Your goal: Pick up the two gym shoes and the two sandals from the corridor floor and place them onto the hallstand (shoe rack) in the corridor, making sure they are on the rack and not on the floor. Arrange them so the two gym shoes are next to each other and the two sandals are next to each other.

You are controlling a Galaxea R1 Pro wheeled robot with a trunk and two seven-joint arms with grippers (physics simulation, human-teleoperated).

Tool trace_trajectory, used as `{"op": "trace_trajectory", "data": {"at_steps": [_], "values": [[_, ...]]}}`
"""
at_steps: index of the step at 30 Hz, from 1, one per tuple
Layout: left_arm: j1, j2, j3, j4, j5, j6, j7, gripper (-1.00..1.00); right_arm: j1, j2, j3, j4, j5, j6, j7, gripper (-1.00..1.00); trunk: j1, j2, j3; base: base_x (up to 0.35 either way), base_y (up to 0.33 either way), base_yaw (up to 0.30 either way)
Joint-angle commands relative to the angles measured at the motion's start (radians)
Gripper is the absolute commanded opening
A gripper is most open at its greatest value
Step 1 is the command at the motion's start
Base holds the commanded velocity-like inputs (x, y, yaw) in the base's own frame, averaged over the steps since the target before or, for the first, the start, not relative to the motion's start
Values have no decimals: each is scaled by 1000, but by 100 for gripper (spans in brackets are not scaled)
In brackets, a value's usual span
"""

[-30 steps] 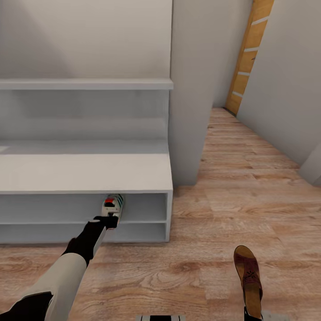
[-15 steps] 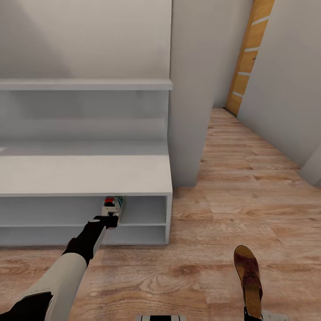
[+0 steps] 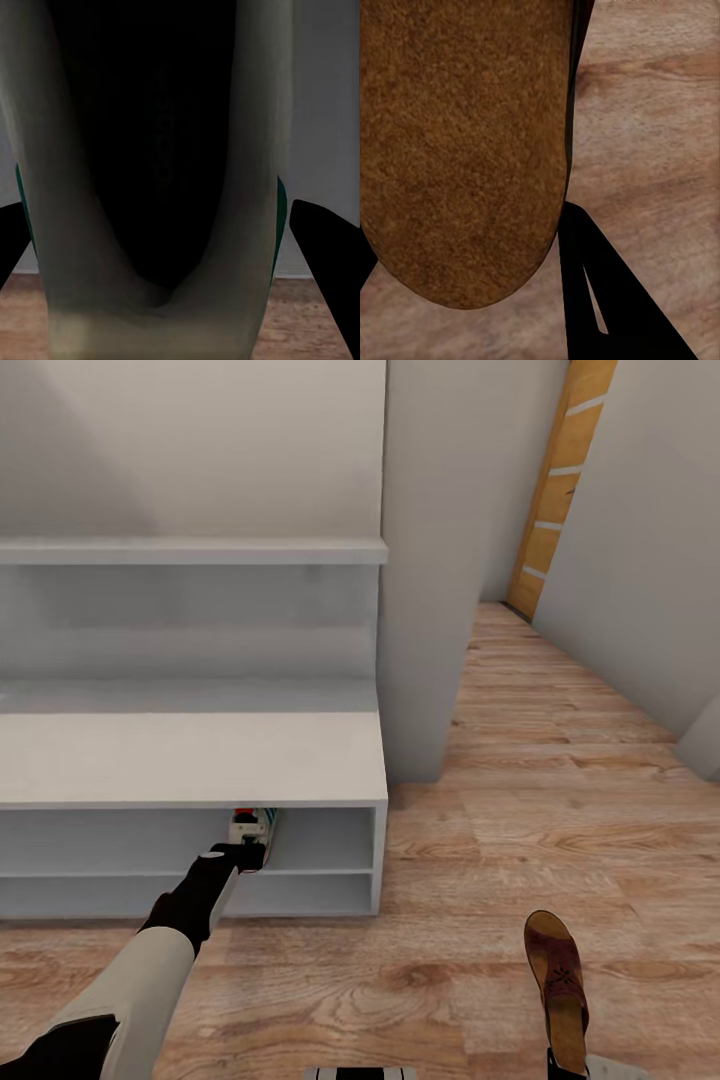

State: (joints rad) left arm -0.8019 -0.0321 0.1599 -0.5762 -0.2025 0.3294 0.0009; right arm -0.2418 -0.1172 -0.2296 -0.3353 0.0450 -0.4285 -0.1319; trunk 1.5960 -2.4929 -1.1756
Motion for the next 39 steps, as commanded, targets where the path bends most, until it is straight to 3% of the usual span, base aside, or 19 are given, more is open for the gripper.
{"op": "trace_trajectory", "data": {"at_steps": [1,38,39], "values": [[0,-1,5,61,-12,5,-3,-100,-1,0,-2,1,1,-3,-3,-100,0,0,-1,72,0,0],[0,-1,4,61,-12,5,-5,-100,-1,0,-2,1,1,-3,-3,-100,0,0,-1,77,-12,0],[0,-1,5,61,-12,5,-5,100,-1,0,-2,1,1,-3,-3,-100,0,0,-1,1,0,0]]}}
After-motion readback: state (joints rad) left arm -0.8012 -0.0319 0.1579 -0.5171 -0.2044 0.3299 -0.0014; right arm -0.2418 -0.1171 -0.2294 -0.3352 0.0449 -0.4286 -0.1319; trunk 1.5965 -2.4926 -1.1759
